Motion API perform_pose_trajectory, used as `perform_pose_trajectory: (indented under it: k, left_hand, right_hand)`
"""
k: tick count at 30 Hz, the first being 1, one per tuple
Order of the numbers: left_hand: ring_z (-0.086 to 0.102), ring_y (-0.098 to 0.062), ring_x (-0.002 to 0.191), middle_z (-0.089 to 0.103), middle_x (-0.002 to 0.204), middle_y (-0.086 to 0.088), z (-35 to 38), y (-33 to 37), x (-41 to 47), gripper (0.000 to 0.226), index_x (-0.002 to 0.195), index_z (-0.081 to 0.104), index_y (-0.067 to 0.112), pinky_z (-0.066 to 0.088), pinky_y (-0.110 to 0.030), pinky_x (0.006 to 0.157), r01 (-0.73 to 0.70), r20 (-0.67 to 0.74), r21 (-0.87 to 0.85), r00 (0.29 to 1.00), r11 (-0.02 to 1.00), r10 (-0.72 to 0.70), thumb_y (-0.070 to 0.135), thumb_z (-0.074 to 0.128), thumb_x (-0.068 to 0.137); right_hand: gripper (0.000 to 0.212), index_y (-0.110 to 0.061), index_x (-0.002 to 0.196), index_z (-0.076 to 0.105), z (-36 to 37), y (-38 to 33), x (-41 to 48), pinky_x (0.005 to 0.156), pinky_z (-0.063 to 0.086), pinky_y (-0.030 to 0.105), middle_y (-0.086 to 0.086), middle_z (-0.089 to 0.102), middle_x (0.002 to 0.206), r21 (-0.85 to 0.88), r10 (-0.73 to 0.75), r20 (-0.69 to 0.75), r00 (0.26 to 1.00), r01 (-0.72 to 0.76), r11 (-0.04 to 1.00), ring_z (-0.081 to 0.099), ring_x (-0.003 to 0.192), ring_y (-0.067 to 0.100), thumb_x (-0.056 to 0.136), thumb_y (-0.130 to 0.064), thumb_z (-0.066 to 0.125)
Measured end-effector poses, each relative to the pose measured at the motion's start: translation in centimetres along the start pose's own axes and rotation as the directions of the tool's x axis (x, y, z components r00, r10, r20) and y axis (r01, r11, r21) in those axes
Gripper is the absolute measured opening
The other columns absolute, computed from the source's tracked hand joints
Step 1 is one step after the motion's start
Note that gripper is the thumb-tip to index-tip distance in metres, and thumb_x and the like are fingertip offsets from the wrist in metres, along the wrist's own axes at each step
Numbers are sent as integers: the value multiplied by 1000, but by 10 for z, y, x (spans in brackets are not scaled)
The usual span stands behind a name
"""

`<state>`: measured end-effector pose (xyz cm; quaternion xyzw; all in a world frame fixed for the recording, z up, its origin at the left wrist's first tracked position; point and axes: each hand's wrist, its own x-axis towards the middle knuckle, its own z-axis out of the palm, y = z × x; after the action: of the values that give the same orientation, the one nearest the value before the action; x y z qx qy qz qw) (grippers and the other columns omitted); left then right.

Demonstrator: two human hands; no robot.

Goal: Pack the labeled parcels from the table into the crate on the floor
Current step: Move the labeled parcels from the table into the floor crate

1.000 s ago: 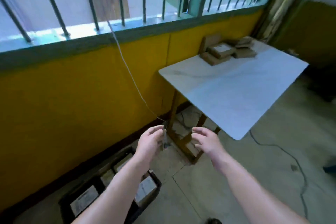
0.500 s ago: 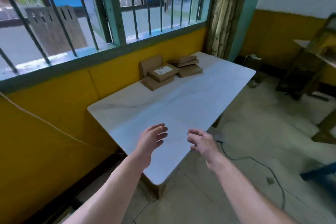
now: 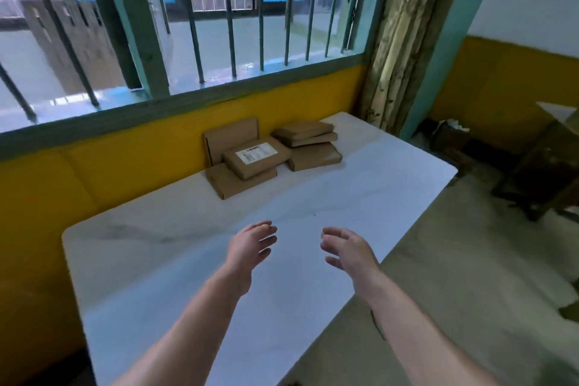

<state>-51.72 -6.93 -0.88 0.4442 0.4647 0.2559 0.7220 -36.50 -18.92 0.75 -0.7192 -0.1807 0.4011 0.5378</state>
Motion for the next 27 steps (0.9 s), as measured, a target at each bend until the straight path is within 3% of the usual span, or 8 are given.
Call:
perform_pose_trajectory:
  k: [5,11,16,19,21,24,27]
  left_hand:
    - [65,-11,100,70,109,4,36,27,76,18,112,64,17,46,-28,86,24,-55,-35,998,999,-26,18,51,99]
    - [64,-16,101,70,110,-1,46,49,142,16,110,64,16,45,-32,93,36,-198,-104,979,994,-57,18,52,99]
    - [63,-16,99,69,105,0,55,61,188,15,109,64,17,45,-31,91,36,-339,-161,936,986,-89,17,52,99]
    - [62,-18,101,66,104,0,62,67,219,22,120,61,14,47,-29,86,27,-452,-154,887,988,-95,17,52,100]
    - [59,-19,106,63,109,-2,68,68,240,30,129,56,13,46,-32,92,12,-556,-114,828,993,-74,17,53,99]
    - [51,-21,118,53,135,-6,76,72,266,46,142,46,14,40,-33,102,19,-703,-56,710,998,-53,21,56,97]
    - [41,-27,135,41,152,-6,82,76,287,59,151,33,19,34,-37,106,91,-763,-56,639,994,-101,26,57,97]
  right_hand:
    - [21,-15,113,65,-12,-37,94,97,52,39,6,66,110,-89,42,46,998,-38,995,62,107,20,92,-16,59]
    - [29,-14,120,64,4,-63,191,97,52,37,-3,63,113,-165,80,188,979,-49,985,60,105,13,92,-17,59]
    - [33,-17,125,61,15,-80,272,98,51,37,0,62,116,-247,127,279,952,-56,967,60,101,12,93,-19,58]
    - [35,-20,127,58,23,-89,322,100,50,40,1,60,122,-272,129,328,936,-38,962,59,98,14,93,-17,57]
    - [45,-20,136,53,28,-93,351,99,50,40,1,58,123,-293,133,361,923,-23,956,60,101,19,91,-16,56]
    - [56,-21,145,43,32,-97,388,96,51,40,0,57,130,-335,160,423,892,-10,942,61,100,21,91,-18,57]
    - [62,-24,149,36,36,-103,415,86,50,35,3,59,131,-344,186,486,854,-9,939,62,98,21,92,-19,57]
